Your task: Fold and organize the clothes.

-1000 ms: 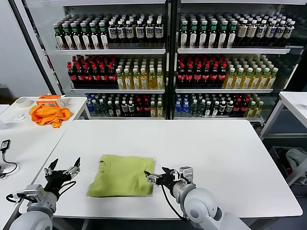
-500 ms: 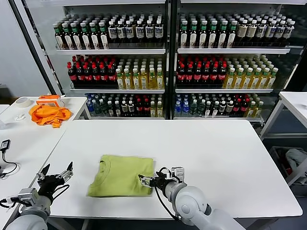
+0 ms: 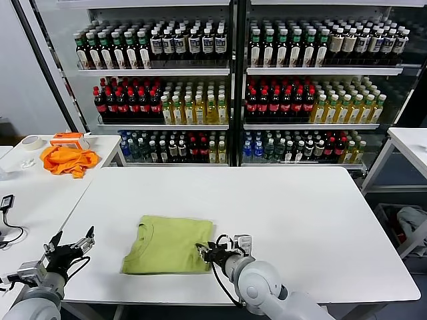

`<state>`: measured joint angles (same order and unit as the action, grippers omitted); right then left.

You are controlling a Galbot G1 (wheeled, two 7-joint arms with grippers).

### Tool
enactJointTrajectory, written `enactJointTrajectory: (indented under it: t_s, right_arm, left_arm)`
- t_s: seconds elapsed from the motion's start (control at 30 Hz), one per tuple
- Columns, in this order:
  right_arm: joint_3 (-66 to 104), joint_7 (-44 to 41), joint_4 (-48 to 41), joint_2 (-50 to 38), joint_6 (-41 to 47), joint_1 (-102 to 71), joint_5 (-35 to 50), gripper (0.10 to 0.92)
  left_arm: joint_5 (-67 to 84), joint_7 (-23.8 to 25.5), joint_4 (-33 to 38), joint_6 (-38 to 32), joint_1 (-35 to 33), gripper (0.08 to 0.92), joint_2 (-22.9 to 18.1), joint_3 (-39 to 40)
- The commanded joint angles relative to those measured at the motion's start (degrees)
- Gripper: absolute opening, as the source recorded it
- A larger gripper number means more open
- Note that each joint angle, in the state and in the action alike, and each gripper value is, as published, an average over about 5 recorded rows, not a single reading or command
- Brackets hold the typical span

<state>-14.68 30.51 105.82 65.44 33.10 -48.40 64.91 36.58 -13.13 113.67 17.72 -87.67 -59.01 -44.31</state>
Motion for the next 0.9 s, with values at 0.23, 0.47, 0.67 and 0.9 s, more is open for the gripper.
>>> enactJointTrajectory:
  t_s: [0.23, 0.47, 0.67, 0.9]
  right_arm:
    - [3.0, -3.8, -0.8, 0.9, 0.1, -1.2, -2.4, 0.178]
    - [7.2, -5.6, 3.0, -0.9, 0.2, -2.6, -6.7, 0.105]
    - [13.0, -8.0, 3.5, -4.2, 0.2, -4.9, -8.8, 0.105]
    - [20.5, -12.5, 2.3, -7.3, 0.1, -8.5, -14.1, 0.105]
  left_arm:
    - [1.4, -1.5, 1.2, -0.8, -0.5, 0.823, -0.8, -0.4]
    - [2.0, -2.3, 1.7, -1.3, -0.7, 0.823, -0.7, -0.7]
    - [2.7, -2.3, 2.3, -2.3, -0.5, 0.822, -0.4, -0.3]
    - [-1.2, 0.6, 2.2, -3.4, -0.1, 0.823, 0.0, 0.8]
